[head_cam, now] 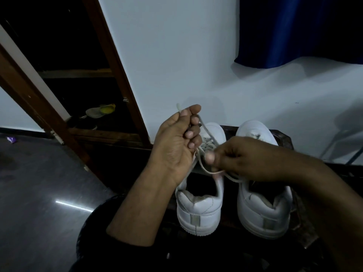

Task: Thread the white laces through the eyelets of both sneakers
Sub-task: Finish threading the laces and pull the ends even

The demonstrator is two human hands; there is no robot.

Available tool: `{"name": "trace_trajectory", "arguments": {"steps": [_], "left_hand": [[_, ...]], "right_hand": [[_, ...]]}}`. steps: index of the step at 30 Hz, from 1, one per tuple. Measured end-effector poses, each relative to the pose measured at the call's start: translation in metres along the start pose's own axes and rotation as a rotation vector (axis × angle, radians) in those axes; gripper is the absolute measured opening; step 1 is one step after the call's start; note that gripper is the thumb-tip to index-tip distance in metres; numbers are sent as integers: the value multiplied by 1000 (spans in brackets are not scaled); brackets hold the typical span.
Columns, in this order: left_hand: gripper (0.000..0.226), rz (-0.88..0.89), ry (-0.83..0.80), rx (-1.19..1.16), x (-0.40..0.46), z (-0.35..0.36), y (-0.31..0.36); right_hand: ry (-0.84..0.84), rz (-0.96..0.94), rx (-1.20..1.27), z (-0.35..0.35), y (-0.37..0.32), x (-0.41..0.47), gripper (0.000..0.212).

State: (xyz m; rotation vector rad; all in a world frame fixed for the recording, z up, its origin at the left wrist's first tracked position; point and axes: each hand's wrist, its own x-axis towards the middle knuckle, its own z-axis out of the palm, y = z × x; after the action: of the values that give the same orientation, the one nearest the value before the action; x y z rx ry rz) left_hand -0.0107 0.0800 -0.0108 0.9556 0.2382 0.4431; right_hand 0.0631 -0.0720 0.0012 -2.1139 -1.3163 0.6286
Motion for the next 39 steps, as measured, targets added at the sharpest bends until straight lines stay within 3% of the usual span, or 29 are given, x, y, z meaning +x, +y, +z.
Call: {"name": "trace_trajectory", "arguments": {"steps": [2, 4, 9, 12, 20, 24, 26, 31, 37, 39], "left_hand": [[28, -9, -58, 26, -4, 4, 0], [29, -21, -139, 68, -8, 8, -2], [31, -210, -376, 296, -21, 12, -8], [33, -323, -452, 486, -27, 11, -10], [35, -45, -269, 521, -21, 15, -16], [38, 205, 32, 595, -12, 10, -16], [38, 222, 92, 581, -8, 5, -16], [40, 174, -6, 561, -7, 1, -22], [36, 195, -143, 604, -12, 6, -21], [34, 239, -167, 644, -13, 9, -24]], "right_hand": [[308, 59, 84, -2, -1, 2, 57], [502, 120, 363, -2, -2, 6, 56], [453, 161, 1270, -1, -3, 13, 46], [587, 137, 1536, -9, 1, 13, 29], [693, 143, 1194, 0, 4, 14, 38], [722, 143, 1005, 1, -2, 12, 46], [673, 127, 860, 3, -6, 11, 39], [709, -56, 376, 17, -13, 15, 25], [846, 64, 445, 21, -12, 20, 23], [797, 72, 615, 20, -14, 19, 22]]}}
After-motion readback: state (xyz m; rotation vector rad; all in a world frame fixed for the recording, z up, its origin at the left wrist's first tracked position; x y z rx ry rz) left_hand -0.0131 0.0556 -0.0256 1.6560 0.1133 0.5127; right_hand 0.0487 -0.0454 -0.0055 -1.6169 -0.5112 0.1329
